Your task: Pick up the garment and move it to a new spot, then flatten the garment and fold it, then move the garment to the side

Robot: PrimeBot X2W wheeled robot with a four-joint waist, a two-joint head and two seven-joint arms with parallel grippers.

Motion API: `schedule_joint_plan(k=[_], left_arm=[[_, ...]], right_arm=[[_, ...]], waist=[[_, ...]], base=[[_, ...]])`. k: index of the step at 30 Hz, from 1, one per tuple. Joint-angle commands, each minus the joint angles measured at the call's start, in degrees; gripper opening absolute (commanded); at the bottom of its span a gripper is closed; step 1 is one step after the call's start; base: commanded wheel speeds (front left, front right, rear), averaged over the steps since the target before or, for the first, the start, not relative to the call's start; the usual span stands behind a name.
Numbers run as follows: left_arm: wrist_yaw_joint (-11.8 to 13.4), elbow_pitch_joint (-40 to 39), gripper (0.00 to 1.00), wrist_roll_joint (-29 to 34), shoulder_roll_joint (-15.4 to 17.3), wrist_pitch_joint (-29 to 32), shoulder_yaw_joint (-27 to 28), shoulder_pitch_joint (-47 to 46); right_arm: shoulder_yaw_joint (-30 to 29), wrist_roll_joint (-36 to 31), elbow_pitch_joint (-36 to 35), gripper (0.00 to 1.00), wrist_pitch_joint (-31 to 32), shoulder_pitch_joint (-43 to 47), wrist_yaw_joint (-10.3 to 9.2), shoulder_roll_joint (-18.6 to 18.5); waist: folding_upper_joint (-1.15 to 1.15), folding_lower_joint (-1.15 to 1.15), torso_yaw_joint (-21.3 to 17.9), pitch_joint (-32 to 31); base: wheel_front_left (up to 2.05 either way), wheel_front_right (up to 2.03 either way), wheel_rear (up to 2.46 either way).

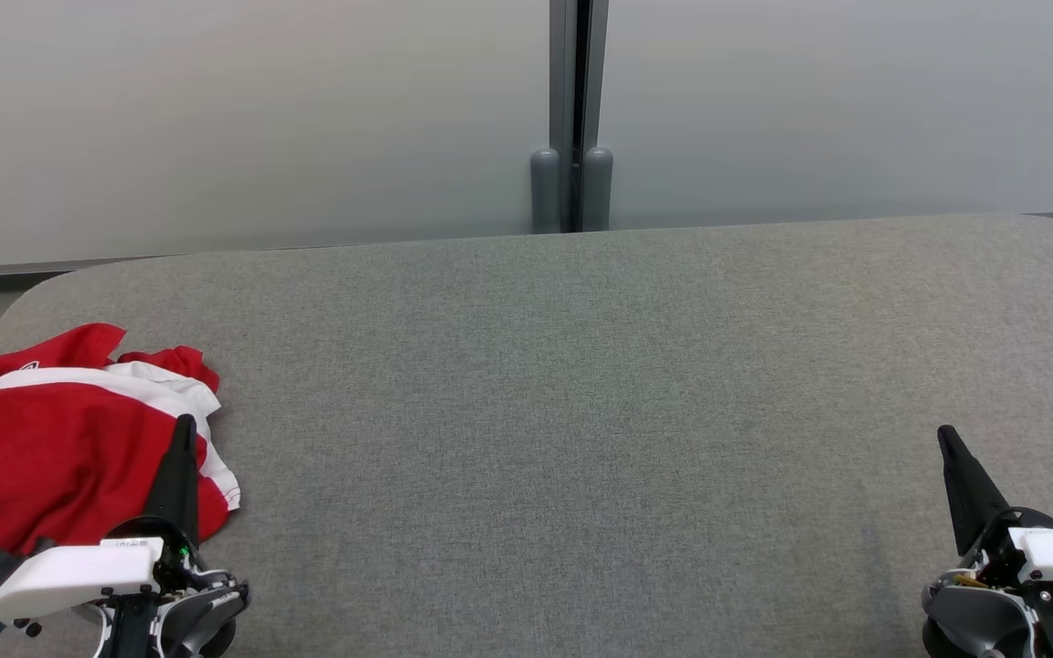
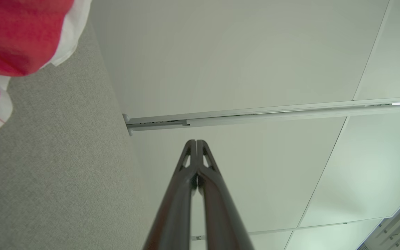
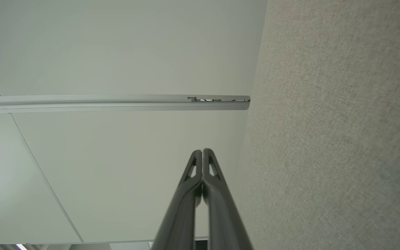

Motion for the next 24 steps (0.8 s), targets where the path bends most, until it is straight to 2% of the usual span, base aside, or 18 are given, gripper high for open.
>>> schedule_joint_plan(k=[1, 24], left_arm=[[-0.2, -0.2, 0.00, 0.0, 0.3, 0.1, 0.2, -0.9], [-0.2, -0.2, 0.00, 0.0, 0.3, 0.1, 0.2, -0.9]], right_arm=[[0.0, 0.1, -0.2, 0.00, 0.1, -0.5, 0.03, -0.3], [0.0, 0.1, -0.2, 0.00, 0.1, -0.5, 0.03, -0.3]], waist=[[0.00, 0.00, 0.0, 0.0], [0.00, 0.00, 0.0, 0.0]], base=[[0.00, 0.00, 0.00], [0.00, 0.00, 0.00]])
